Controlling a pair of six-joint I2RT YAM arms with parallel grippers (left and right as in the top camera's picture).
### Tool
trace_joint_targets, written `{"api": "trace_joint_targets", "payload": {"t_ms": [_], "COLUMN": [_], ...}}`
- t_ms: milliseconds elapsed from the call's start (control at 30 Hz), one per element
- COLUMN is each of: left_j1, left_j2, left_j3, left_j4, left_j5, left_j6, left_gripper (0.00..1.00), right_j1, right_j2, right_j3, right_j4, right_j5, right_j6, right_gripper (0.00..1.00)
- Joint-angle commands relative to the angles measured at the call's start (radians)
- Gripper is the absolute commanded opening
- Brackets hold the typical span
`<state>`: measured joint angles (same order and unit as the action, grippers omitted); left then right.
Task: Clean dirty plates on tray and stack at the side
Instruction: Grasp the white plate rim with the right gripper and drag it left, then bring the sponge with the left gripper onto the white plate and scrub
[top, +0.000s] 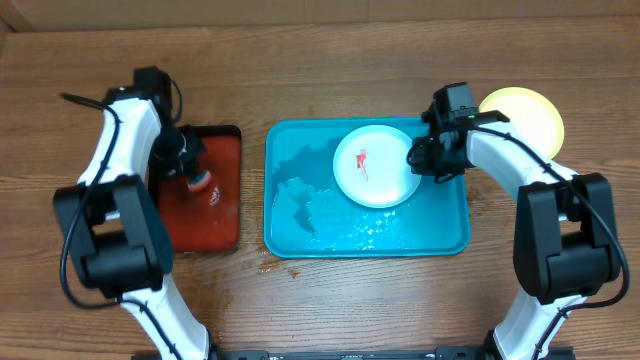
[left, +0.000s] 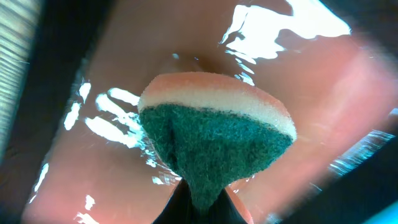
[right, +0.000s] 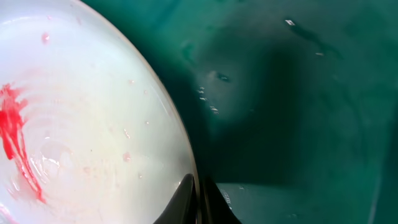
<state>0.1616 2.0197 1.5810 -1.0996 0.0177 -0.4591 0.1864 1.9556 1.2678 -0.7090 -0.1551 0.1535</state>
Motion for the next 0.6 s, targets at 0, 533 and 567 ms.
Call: {"api": "trace_joint_targets", "payload": {"t_ms": [0,533,567], "left_j1": [-0.026,-0.469,-0.504], "left_j2": [-0.126,-0.097,-0.085], "left_j3": [0.045,0.041,0.041], "left_j4": [-0.008,0.141,0.172], "left_j5": [0.08,0.232,0.219], "left_j6": [0.067,-0.056,-0.078], "left_gripper": [0.04,0.04,0.04], "right_j1": [0.038,0.096,0.096], "right_j2": [0.01,0.01,0.011], "right_j3": [0.011,0.01,0.01], "right_j4": [0.024,0.034,0.029], "right_j5": [0.042,0.046,0.046], "right_j6": [-0.003,0.113,0.113], "right_gripper": [0.04,0.04,0.04]}}
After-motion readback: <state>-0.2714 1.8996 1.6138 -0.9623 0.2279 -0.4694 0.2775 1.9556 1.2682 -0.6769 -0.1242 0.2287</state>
